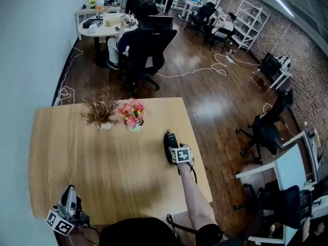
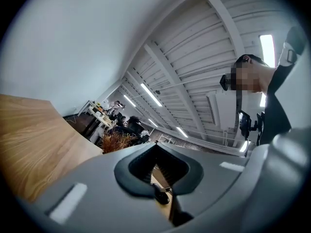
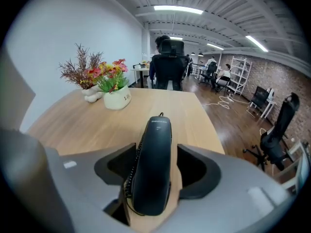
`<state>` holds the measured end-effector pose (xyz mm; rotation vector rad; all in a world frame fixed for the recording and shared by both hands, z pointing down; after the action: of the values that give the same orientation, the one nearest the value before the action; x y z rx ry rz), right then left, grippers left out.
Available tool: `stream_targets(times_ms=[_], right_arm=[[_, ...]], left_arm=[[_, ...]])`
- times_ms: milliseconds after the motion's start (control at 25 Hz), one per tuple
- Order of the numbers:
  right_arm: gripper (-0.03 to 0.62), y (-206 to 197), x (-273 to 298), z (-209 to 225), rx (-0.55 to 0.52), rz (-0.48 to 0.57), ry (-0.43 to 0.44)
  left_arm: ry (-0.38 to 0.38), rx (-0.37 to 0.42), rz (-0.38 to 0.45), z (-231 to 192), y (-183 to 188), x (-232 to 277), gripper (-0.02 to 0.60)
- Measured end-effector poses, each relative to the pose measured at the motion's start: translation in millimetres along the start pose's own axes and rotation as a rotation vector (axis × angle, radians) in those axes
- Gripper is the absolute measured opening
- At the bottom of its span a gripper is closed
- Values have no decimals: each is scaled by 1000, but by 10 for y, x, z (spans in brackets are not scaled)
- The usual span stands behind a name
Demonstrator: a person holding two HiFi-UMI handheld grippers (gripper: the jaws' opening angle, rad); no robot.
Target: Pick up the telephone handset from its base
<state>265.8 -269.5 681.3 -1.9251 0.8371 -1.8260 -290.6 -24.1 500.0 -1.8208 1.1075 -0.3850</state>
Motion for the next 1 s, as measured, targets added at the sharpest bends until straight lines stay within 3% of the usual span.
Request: stream_targets(times_ms=[320, 720, 1000], right_arm=[[267, -25, 278, -23, 24, -23, 40], [253, 2, 131, 9, 77, 27, 39], [253, 10, -143, 173, 213, 88, 75]], left_arm=[[14, 19, -12, 101, -2, 11, 3], [-4, 18, -20, 157, -36, 64, 3], [-20, 15, -17, 170, -41, 121, 3]])
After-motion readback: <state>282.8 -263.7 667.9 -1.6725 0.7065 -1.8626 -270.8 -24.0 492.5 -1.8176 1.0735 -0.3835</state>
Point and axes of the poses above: the fingertips, and each gripper's own axes: x forward along the fingers, z to its right, y out of its top, the point moved 10 cm from there along -x, backward along the fingers, and after that the axes turned 5 degrees about -y, right-handed, at the moved point
